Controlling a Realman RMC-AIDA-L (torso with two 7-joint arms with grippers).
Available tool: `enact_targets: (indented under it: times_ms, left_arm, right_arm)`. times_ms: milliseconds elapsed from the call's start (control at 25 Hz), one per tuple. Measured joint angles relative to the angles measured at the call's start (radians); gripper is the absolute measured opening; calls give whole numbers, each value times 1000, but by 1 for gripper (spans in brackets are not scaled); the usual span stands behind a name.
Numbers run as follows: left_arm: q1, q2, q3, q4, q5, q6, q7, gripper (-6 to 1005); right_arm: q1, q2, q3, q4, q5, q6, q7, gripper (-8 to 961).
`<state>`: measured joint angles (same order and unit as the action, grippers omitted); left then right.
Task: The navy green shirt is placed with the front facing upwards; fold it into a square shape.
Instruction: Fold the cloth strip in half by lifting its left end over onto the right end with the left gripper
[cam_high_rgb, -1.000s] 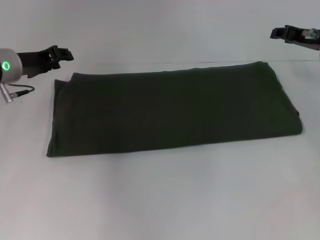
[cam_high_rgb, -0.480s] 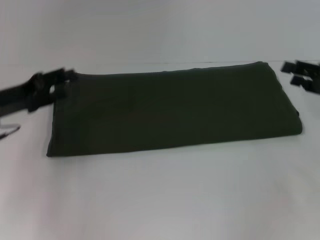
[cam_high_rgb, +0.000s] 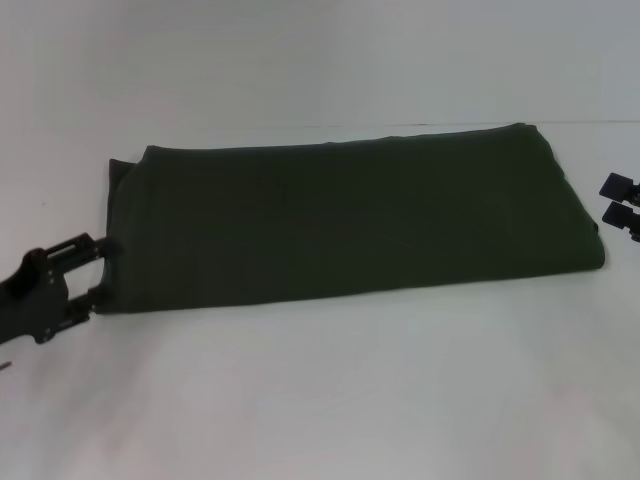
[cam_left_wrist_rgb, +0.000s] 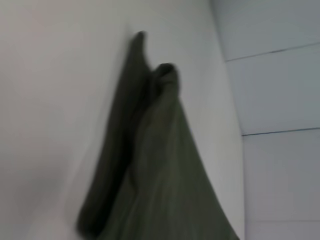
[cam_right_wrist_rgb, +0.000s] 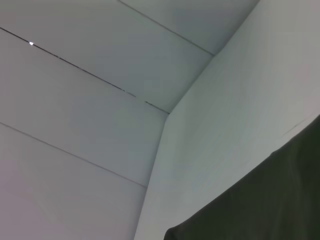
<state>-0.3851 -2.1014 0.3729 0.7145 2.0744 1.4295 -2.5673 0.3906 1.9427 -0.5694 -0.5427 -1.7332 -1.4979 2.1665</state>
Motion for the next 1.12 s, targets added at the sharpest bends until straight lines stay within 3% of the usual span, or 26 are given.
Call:
enact_targets:
  times_ms: [360, 1120]
  left_arm:
    - [16, -10, -1, -49, 26, -85, -69, 733]
    - [-7, -9, 8, -98, 49, -239, -141, 733]
  right_arm:
    - [-8, -3, 2, 1, 0, -17, -24, 676]
    - [-7, -7, 2, 1, 1, -21, -25, 675]
